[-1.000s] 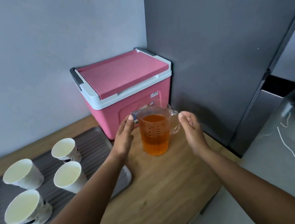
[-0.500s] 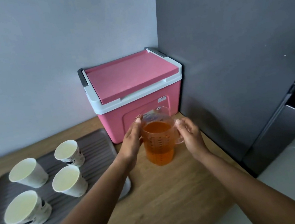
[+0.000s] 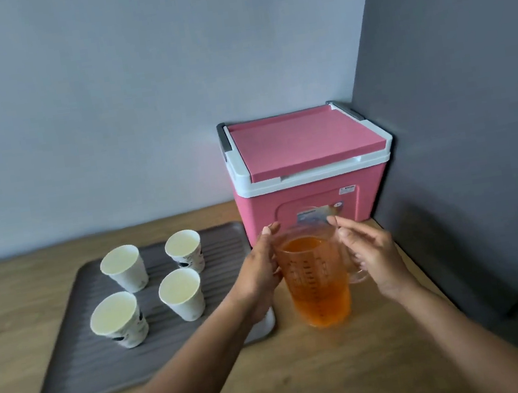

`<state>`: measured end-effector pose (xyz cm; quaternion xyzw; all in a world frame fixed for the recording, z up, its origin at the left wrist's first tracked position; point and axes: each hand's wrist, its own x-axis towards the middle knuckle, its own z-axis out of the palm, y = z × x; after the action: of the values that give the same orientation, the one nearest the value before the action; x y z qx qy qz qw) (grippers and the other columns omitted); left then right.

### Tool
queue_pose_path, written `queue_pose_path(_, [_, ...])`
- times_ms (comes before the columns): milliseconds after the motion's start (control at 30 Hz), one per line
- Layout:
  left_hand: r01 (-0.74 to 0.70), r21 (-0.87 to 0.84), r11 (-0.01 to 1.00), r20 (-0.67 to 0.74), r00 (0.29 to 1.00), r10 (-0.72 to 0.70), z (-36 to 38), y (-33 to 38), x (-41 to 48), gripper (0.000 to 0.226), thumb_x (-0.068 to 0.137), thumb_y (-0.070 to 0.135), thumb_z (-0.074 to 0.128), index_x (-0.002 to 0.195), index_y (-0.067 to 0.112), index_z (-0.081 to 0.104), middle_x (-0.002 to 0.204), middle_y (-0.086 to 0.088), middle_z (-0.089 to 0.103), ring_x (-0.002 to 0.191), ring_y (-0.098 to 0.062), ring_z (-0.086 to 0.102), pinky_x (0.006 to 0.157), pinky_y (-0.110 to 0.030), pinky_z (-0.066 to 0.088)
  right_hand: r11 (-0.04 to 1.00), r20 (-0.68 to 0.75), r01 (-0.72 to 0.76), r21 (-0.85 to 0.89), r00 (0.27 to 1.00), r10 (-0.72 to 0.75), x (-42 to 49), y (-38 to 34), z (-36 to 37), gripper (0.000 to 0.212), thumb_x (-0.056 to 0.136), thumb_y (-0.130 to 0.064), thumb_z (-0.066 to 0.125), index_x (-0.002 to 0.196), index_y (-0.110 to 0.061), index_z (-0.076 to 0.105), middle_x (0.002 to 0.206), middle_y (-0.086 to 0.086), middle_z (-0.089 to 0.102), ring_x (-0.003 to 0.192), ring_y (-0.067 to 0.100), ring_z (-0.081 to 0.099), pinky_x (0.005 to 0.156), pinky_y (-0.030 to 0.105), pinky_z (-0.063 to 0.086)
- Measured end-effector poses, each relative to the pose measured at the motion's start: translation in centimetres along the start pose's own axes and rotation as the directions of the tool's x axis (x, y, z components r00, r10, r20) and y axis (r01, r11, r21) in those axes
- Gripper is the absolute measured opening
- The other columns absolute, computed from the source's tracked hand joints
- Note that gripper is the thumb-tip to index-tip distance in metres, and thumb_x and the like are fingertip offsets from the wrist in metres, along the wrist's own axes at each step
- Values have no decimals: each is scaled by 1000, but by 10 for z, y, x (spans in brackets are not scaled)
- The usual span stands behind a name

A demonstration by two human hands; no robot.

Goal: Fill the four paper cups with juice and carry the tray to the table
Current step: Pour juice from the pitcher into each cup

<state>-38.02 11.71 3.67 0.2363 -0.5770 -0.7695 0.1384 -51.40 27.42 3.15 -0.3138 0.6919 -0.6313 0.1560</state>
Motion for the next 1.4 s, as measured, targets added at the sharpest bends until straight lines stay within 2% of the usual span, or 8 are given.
queue_pose_path(300, [28, -116, 993, -12, 999, -29, -41, 16, -39, 46, 102, 49, 29, 142, 32, 46, 137, 8, 58, 121, -18, 60, 112, -45, 39, 961, 328, -161, 224, 941, 81, -2, -36, 26, 81, 58, -55, 84, 130, -23, 64, 46, -13, 37, 37, 2, 33, 34, 16, 27])
queue_pose_path(433, [25, -143, 989, -13, 1000, -27, -58, 18, -46, 45, 103, 47, 29, 142, 30, 46, 136, 10, 59, 123, -20, 58, 112, -45, 39, 967, 194, -156, 202, 974, 117, -3, -40, 50, 40, 92, -19, 62, 131, -11, 64, 39, -13, 31, 33, 3, 27, 33, 15, 20])
queue_pose_path(600, [7, -107, 994, -4, 1000, -8, -78, 20, -58, 39, 102, 48, 30, 134, 33, 47, 120, 15, 64, 118, -13, 61, 105, -35, 45, 974, 47, -173, 146, 985, 168, -5, -45, 81, 33, 96, -2, 49, 122, -5, 70, 36, -13, 30, 30, 2, 22, 32, 12, 17])
queue_pose_path(733, [-137, 157, 978, -155, 975, 162, -102, 21, -73, 37, 101, 43, 39, 130, 27, 58, 123, 7, 66, 115, -10, 62, 103, -33, 48, 967, 51, -210, 142, 978, 204, -4, -51, 97, 32, 95, -2, 50, 119, -5, 71, 34, -14, 30, 28, 1, 22, 31, 10, 19])
queue_pose_path(833, [-245, 447, 860, -373, 823, 428, -131, 9, -78, 23, 96, 36, 56, 118, 36, 63, 122, 10, 64, 114, -5, 59, 99, -28, 47, 967, 55, -212, 138, 977, 206, -3, -56, 103, 33, 95, -2, 50, 119, -5, 71, 33, -15, 30, 28, 0, 22, 31, 10, 19])
queue_pose_path(900, [-189, 578, 794, -410, 774, 483, -149, -2, -76, 36, 89, 34, 66, 123, 37, 55, 127, 10, 56, 113, -2, 55, 100, -31, 45, 970, 66, -203, 131, 979, 195, -1, -59, 105, 33, 95, -1, 49, 118, -7, 71, 32, -14, 33, 27, 0, 24, 31, 11, 20])
queue_pose_path(1133, [65, 703, 709, -359, 893, 273, -162, -35, -53, 112, 68, 30, 86, 154, 23, 14, 154, -8, 25, 141, -21, 30, 112, -28, 25, 977, 31, -200, 79, 980, 198, 5, -67, 109, 32, 93, 1, 51, 118, -5, 72, 33, -16, 34, 27, 0, 22, 32, 9, 19])
queue_pose_path(1400, [122, 632, 765, -454, 858, 239, -164, -45, -32, 106, 69, 23, 84, 152, 17, 18, 149, -9, 39, 136, -24, 38, 103, -28, 33, 979, 35, -203, -30, 978, 204, 7, -68, 105, 32, 93, -1, 53, 117, -6, 73, 34, -15, 31, 28, 1, 19, 32, 9, 18])
